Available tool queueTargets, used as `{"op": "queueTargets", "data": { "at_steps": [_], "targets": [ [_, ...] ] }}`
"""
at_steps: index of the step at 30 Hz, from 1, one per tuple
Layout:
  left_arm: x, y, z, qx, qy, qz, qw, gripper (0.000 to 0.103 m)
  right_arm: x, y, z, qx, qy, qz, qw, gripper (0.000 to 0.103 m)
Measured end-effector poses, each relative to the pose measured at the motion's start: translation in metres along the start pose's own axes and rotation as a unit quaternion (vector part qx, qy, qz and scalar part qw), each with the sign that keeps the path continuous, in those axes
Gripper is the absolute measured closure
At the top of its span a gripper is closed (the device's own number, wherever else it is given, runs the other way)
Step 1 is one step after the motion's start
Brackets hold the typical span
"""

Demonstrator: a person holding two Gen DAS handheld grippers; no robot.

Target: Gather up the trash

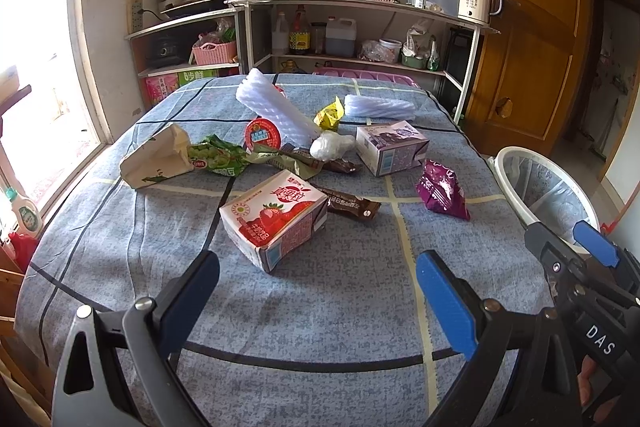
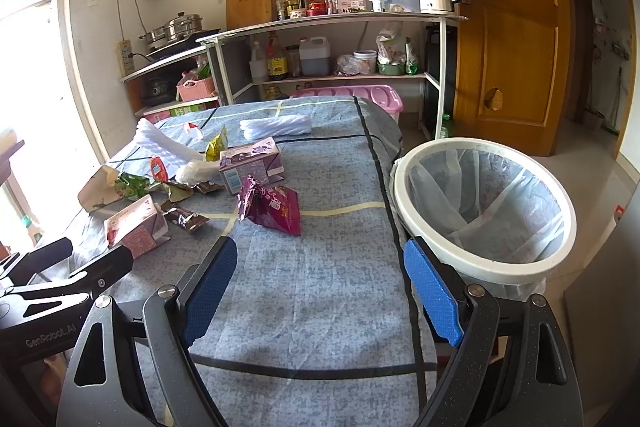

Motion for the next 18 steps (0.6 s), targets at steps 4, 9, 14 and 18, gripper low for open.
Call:
{"op": "queueTargets", "data": {
  "at_steps": [4,9,14,18],
  "targets": [
    [-0.0003,0.0007,0.0008,0.0,0.0,-0.001,1.0,0.003,0.0009,-0.0003,0.0005,0.0,0.001,0.001,1.0,0.017],
    [-0.0005,0.0016,0.0023,-0.001,0.001,-0.002,1.0,0.003,0.0005,0.0009,0.0001,0.001,0.0,-0.001,1.0,0.017],
    [-0.0008,0.0015,0.0024,0.0,0.0,-0.001,1.0,0.003,0.0004,0.001,0.0002,0.001,0.001,-0.001,1.0,0.017],
    [-0.0003,0.0023,0.0013,-0.001,-0.001,-0.001,1.0,0.003,0.0006,0.0009,0.0002,0.001,0.0,0.0,1.0,0.017]
  ]
}}
Point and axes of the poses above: each gripper's, at about its wrist camera, not at the fingertips, and y roughly against the way its jaws point, z to its left, x to its underside, the point moved 6 cm from there along -y, roughly the way its jaws point, and after that the axes turned 3 degrees about y, right-handed, at the moved point
